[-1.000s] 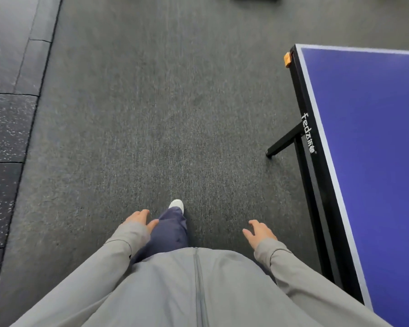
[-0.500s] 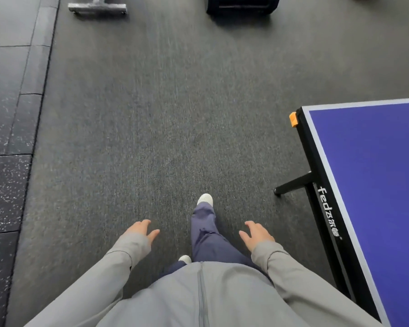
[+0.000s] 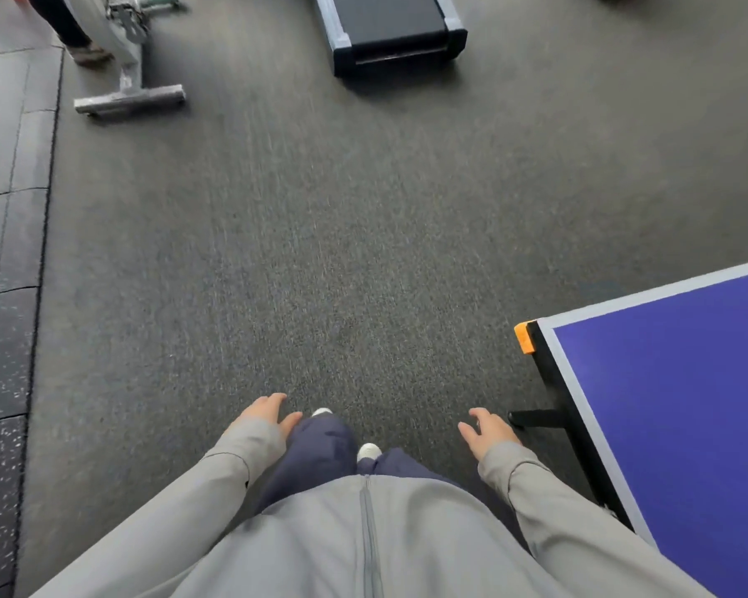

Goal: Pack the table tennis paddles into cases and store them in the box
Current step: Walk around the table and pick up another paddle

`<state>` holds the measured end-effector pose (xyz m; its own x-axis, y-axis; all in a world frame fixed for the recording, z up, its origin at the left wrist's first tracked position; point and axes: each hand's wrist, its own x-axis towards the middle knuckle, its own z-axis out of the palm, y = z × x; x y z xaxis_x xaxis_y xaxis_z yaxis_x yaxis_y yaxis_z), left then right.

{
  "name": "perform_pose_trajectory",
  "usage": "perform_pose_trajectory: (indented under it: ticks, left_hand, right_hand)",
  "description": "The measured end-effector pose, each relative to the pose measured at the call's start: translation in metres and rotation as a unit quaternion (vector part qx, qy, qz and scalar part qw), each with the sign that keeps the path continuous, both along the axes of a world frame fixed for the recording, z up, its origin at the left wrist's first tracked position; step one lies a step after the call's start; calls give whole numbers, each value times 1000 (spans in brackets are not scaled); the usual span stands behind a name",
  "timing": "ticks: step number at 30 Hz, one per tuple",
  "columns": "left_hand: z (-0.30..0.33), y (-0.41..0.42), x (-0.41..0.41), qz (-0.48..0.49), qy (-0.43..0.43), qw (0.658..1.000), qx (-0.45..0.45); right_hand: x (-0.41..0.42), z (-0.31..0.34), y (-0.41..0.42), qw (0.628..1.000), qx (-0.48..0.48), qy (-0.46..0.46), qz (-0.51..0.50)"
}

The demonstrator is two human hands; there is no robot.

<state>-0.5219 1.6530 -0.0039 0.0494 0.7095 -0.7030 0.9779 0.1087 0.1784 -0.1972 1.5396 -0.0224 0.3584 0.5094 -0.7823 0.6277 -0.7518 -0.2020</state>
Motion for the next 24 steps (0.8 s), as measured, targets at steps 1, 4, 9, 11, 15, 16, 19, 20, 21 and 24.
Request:
perform_pose_trajectory:
  ticks: [1, 4, 9, 11, 15, 16, 19, 20, 21, 24]
  left_hand:
    - [-1, 21, 10, -7, -3, 1000, -6]
    - [-8, 82, 39, -41, -10, 999, -17]
    - [-24, 200, 93, -100, -13, 994, -28]
    - [-25, 252, 117, -115, -17, 993, -29]
    - [-17, 342, 163, -156, -24, 987, -18]
    - [-14, 361, 176, -171, -25, 985, -17]
    - [-6, 403, 214, -218, -19, 975, -28]
    - [-6, 414, 227, -233, -13, 972, -31]
    - [-7, 424, 241, -247, -9, 968, -33]
    - [-8, 452, 288, -283, -1, 958, -38]
  right_hand:
    - [5, 0, 17, 1000, 4, 1, -4]
    - [16, 0, 67, 1000, 4, -3, -11]
    - [37, -1, 168, 999, 8, -14, -28]
    - [48, 3, 210, 999, 6, -13, -40]
    - [68, 16, 284, 998, 36, -5, -56]
    - [74, 20, 300, 997, 48, -5, -65]
    - [97, 27, 334, 991, 66, 1, -113]
    - [107, 26, 342, 989, 64, 2, -131]
    - [117, 25, 349, 987, 59, 4, -149]
    - [154, 17, 361, 976, 43, 6, -212]
